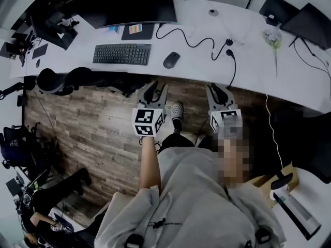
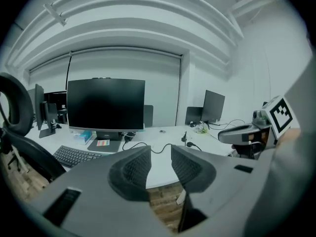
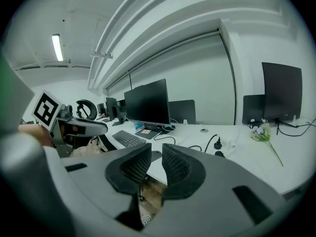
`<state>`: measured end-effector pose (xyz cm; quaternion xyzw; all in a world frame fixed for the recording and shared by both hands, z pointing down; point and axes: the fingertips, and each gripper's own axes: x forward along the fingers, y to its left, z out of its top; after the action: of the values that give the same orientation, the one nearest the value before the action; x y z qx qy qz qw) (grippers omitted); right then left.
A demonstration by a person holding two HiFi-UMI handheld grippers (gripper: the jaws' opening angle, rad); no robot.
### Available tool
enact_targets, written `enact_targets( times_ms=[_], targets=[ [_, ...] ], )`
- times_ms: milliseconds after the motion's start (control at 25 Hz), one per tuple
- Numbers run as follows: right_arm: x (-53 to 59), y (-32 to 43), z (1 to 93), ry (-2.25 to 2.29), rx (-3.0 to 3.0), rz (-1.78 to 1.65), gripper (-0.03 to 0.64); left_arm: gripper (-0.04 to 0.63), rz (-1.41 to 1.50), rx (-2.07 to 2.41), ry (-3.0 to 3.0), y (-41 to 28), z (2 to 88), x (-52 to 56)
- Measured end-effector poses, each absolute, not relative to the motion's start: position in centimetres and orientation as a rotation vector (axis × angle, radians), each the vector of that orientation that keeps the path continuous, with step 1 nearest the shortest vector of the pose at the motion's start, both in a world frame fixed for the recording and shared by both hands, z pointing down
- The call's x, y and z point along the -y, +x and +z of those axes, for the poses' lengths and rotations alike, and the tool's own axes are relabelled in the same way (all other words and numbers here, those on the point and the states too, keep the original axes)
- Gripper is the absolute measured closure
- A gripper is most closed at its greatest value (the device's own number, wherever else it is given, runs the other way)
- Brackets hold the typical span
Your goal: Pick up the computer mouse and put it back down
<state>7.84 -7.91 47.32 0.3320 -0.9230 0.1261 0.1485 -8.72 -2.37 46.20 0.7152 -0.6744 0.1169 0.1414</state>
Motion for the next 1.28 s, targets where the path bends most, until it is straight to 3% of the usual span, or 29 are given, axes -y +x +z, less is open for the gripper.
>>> enact_targets(
  times_ms=[640, 920, 1280],
  targets=[
    [14.0, -3.9, 49.0, 0.972, 2.577, 0.320, 0.534, 0.460, 0.335, 1.739, 2.141, -16.9, 49.9, 12.6],
    [15.2, -4.6, 51.0, 1.037, 2.527, 0.373, 0.524, 0.456, 0.446, 1.606, 2.195, -16.8, 54.0, 14.4],
    [15.0, -2.6, 54.0, 1.132, 2.357, 0.417, 0.459, 0.392, 0.523, 1.533, 2.164, -16.3, 58.9, 16.5]
  ],
)
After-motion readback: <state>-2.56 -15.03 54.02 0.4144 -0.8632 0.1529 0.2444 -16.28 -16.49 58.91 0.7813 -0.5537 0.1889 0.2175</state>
